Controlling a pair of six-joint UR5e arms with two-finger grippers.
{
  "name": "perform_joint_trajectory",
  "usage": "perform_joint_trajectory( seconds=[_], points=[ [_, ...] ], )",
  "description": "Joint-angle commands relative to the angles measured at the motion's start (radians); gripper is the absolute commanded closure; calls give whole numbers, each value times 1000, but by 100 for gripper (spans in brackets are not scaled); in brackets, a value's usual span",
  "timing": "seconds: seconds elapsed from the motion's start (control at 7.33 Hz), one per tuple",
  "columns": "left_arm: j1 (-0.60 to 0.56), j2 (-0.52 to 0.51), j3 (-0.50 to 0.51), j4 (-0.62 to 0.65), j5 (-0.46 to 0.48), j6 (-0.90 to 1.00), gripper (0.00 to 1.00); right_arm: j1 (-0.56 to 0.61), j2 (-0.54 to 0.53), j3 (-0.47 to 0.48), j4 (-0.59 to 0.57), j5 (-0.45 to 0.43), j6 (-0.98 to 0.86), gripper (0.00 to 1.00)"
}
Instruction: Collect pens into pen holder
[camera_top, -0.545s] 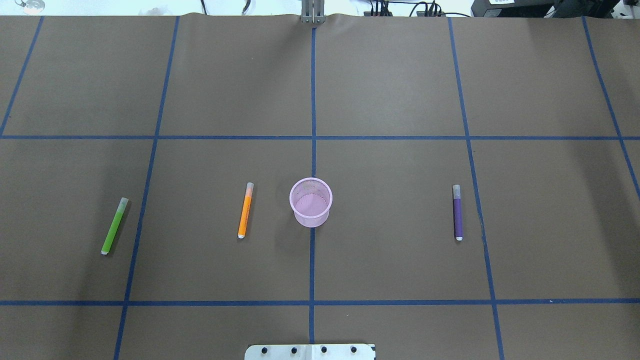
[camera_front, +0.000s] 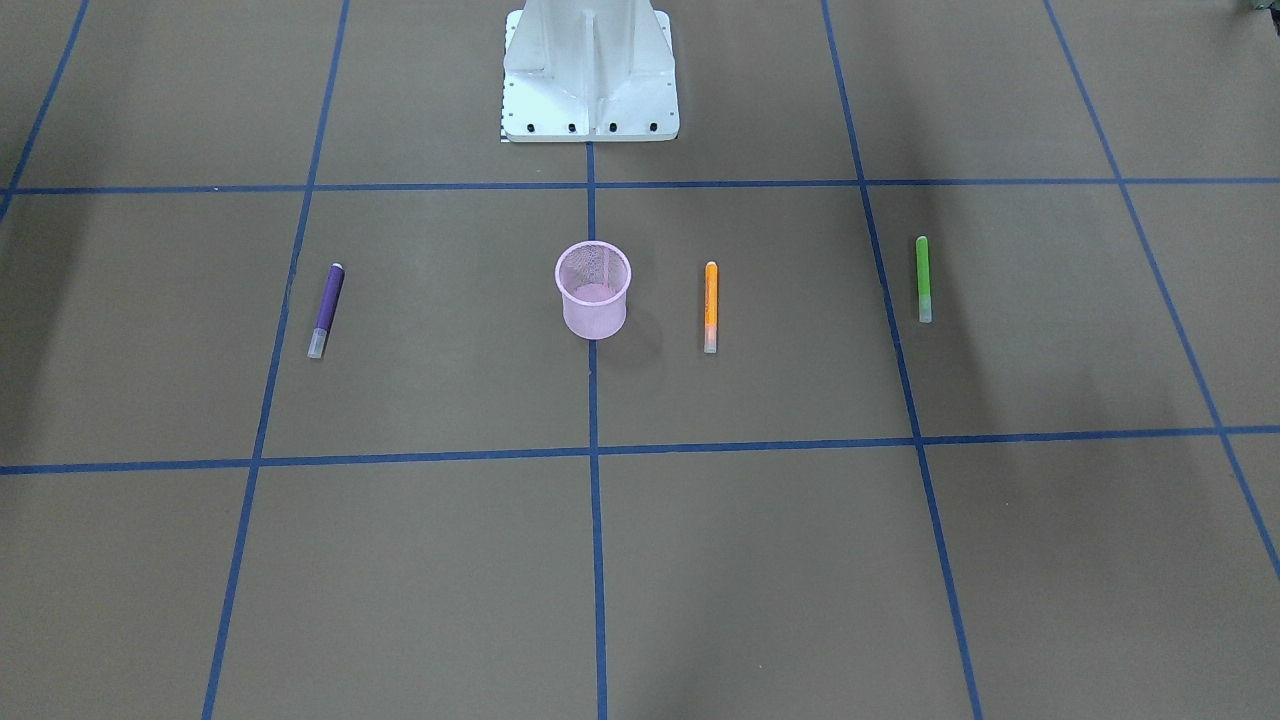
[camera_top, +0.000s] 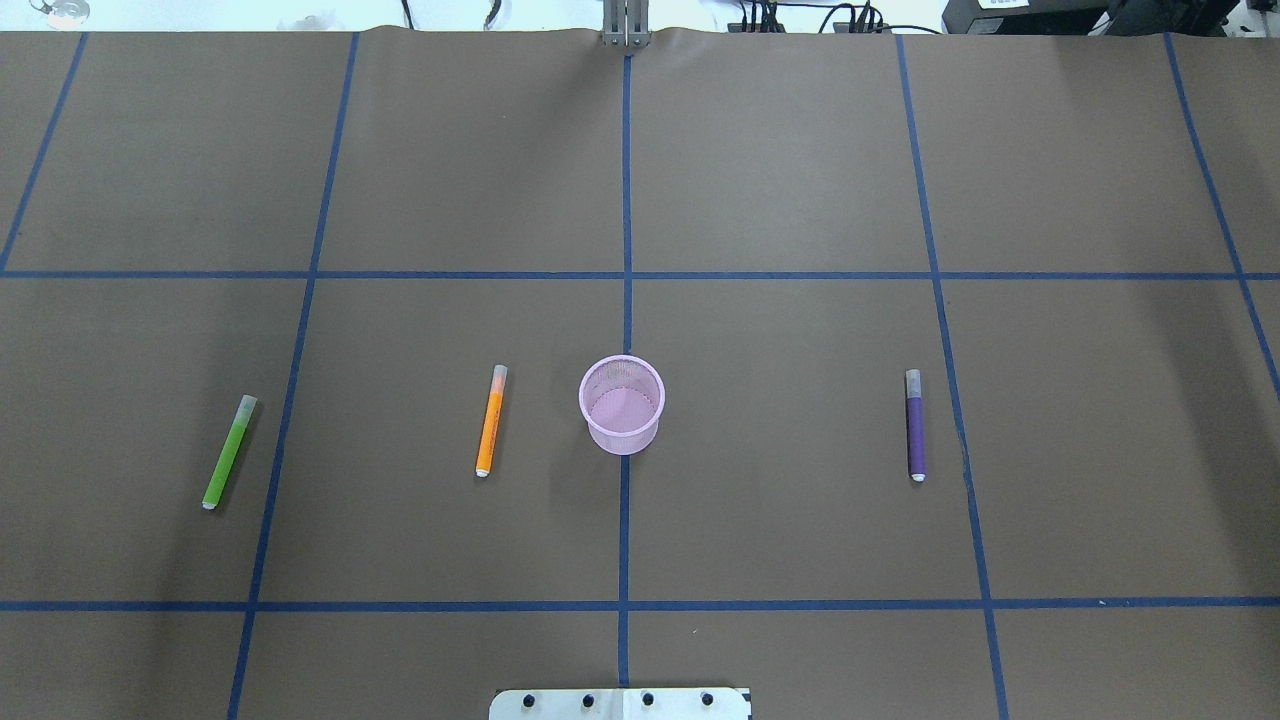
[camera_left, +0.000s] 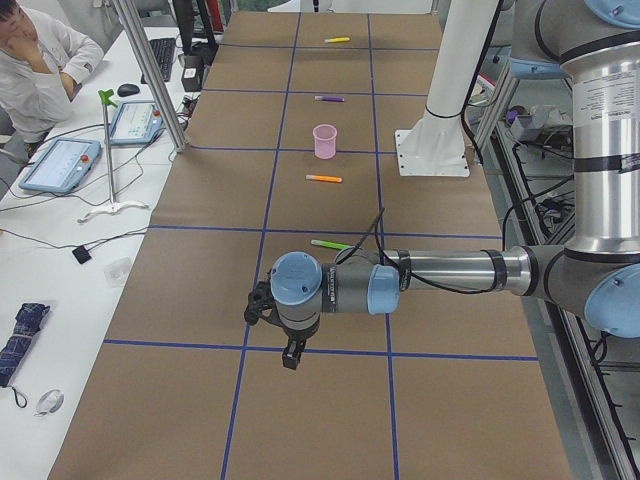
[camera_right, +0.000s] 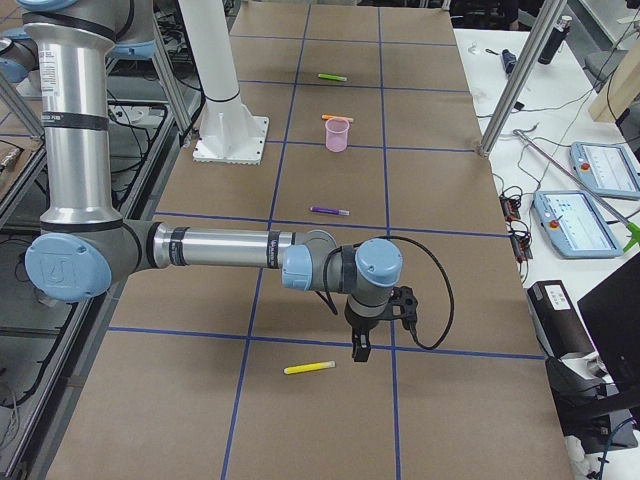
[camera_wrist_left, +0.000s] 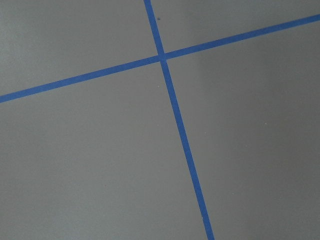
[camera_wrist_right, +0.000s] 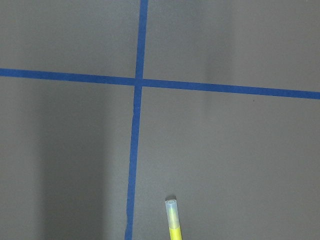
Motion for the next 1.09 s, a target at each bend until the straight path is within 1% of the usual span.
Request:
perform_joint_trajectory(
  seconds=[0.0,0.27,0.41,0.55,0.68,0.82,0.95],
  points=[
    [1,-12,-17,-20,41,-13,0,0,-7,1,89,1,-2,0],
    [0,-102,-20,-37,45,-10,0,2,-10,1,310,-1,4,0],
    [1,-123,-20,-81,47,-12,0,2,-8,3,323,-5,0,0],
    [1,-136,-18,-124,42,-10,0,0,-13,16,390,-4,8,0],
    [1,-142,-23,-147,31,-10,0,0,-11,17,406,2,23,0],
    [1,-140,-17,-150,-19,-9,0,-5,-17,14,411,1,23,0],
    [1,-139,-14,-150,-38,-7,0,-15,-75,3,414,-2,21,0]
  ],
)
